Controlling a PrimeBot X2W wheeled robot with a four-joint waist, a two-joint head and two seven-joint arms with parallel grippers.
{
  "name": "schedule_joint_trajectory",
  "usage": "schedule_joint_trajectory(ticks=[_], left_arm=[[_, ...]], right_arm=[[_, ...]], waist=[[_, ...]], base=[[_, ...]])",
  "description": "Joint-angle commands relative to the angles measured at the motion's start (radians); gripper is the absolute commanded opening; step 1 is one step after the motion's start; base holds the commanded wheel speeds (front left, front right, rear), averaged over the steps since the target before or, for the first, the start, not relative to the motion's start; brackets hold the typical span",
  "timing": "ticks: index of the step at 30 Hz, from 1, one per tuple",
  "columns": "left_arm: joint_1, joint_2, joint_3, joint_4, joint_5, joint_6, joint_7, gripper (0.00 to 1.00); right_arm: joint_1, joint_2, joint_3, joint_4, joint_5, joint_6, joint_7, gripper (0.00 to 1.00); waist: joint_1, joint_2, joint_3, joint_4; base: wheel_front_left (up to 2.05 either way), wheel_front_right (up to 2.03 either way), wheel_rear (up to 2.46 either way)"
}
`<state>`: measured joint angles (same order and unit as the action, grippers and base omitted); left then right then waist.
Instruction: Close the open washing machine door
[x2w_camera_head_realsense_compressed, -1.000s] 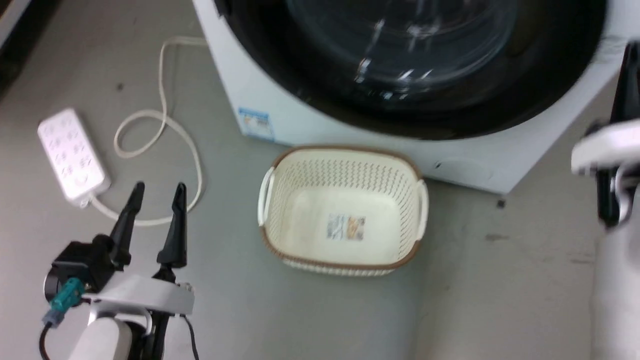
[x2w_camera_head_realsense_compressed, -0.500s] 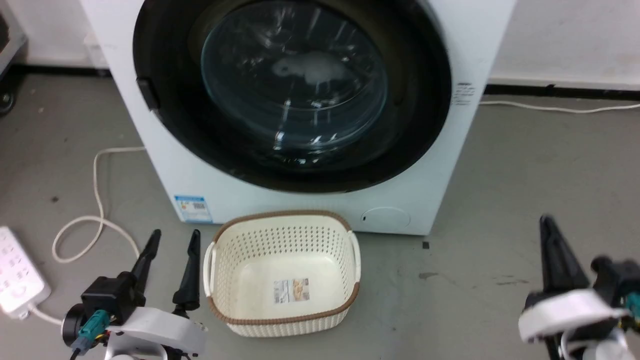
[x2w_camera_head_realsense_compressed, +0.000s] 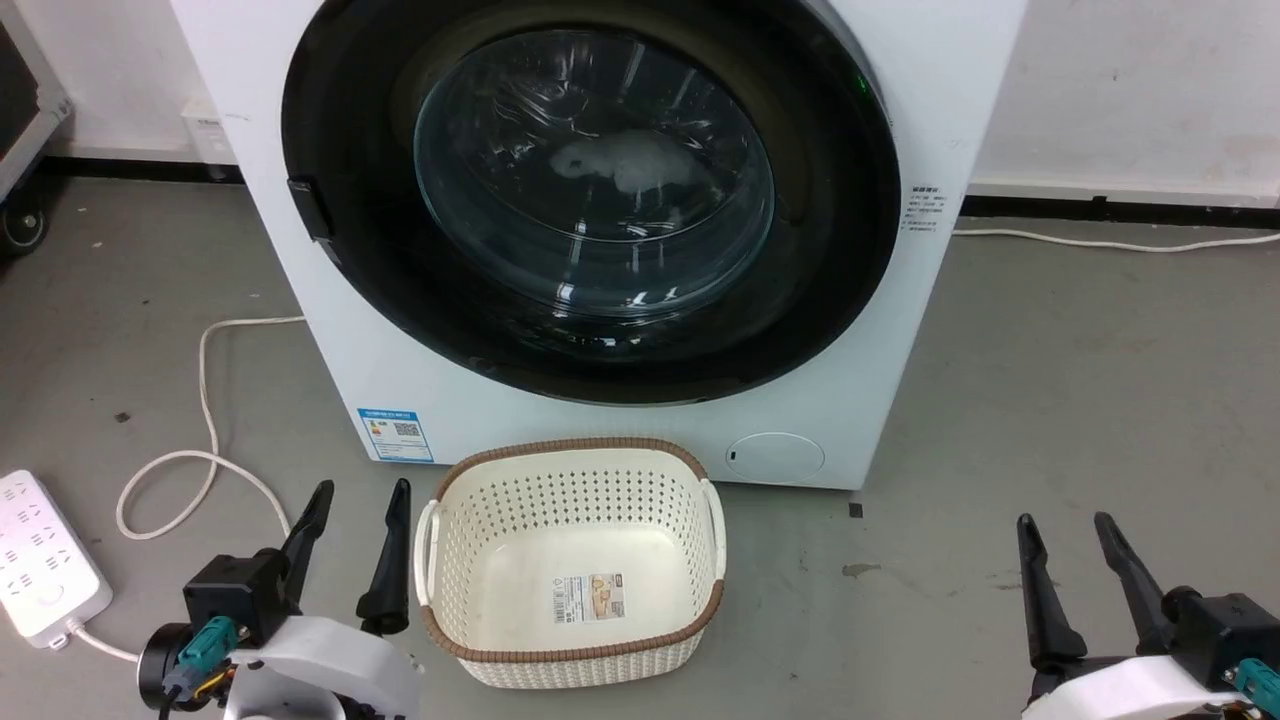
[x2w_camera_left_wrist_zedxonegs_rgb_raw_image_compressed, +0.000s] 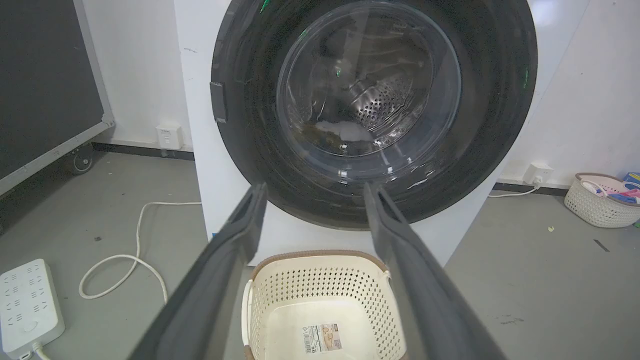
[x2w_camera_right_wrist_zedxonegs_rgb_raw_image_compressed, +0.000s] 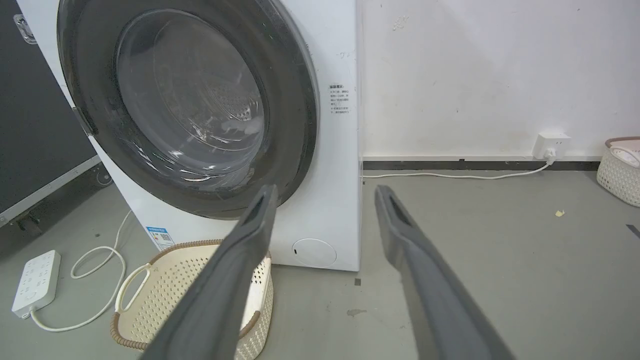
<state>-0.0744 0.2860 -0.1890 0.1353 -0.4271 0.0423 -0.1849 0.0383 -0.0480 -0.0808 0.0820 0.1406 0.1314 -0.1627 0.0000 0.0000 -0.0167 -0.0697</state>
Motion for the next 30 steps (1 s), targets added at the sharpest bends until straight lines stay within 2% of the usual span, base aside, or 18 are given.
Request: schedule_joint_trajectory(ticks=[1,16,17,30], left_arm=[[0.014,-0.003,-0.004,0.003,-0.002,0.007,0.001,1.0],[0.002,-0.006,-0.004,-0.014,-0.005,0.018,-0.031,1.0],[0.0,-0.005,-0.005,-0.01,-0.004,0.017,-0.027,0.0],[0.007,-0.026,0.013,-0.022,0.036,0.012,-0.007,0.0]], right_arm=[[0.018,-0.002,0.0,-0.008,-0.001,-0.001,0.003,1.0],[0.017,-0.002,0.003,-0.004,0.01,-0.001,0.003,1.0],[0.001,0.0,0.003,-0.002,0.002,0.0,0.011,0.0],[-0.003,0.0,0.01,-0.009,-0.012,0.0,0.025,0.0]], waist=[[0.0,0.0,-0.001,0.002],[0.0,0.0,-0.001,0.006],[0.0,0.0,-0.002,0.006],[0.0,0.0,0.0,0.012]], base=[[0.0,0.0,0.0],[0.0,0.0,0.0],[0.0,0.0,0.0],[0.0,0.0,0.0]])
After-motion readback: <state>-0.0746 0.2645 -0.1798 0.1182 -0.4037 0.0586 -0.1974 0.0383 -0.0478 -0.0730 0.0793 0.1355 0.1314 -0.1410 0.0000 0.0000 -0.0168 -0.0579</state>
